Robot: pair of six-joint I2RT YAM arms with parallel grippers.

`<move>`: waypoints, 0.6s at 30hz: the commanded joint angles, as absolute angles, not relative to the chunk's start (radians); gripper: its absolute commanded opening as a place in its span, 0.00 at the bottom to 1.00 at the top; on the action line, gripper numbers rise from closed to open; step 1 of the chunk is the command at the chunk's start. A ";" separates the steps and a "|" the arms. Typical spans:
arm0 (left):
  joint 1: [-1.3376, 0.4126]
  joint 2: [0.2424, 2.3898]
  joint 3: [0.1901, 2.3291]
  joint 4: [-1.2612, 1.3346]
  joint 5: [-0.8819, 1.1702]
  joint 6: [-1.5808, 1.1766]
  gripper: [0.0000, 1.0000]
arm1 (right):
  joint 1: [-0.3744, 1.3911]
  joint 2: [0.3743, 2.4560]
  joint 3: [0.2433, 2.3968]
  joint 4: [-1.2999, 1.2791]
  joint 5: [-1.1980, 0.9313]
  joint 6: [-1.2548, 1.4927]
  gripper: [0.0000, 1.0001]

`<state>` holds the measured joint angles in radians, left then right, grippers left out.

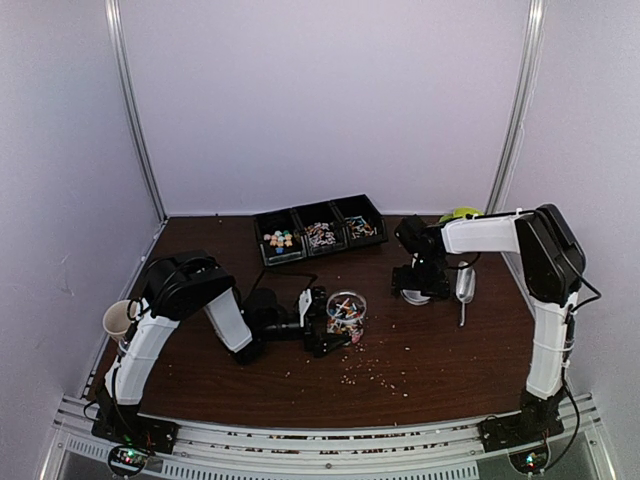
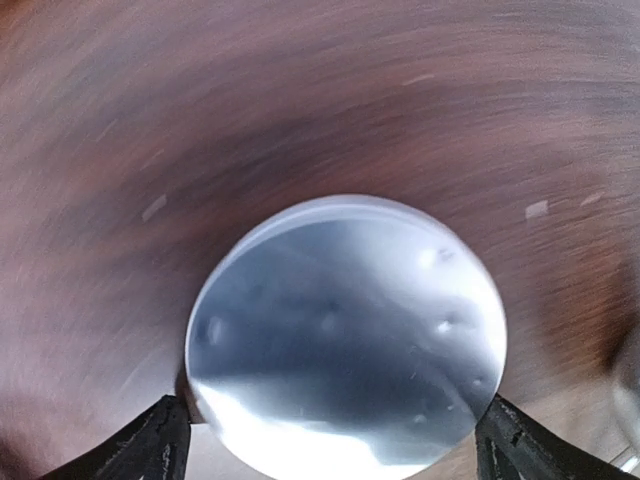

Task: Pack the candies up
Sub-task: Move the box lid to the center of the board.

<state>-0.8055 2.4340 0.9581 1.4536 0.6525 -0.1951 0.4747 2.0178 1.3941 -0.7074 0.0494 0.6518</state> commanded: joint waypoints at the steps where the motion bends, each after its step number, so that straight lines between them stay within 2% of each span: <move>1: -0.800 2.501 0.946 1.344 0.664 -0.203 0.97 | 0.540 2.020 1.386 -0.760 0.095 0.540 1.00; 11: -0.800 2.499 0.940 1.342 0.663 -0.206 0.96 | 0.564 2.029 1.355 -0.718 0.194 0.479 0.99; 18: -0.799 2.495 0.934 1.346 0.657 -0.204 0.96 | 0.531 2.008 1.360 -0.697 0.145 0.480 0.99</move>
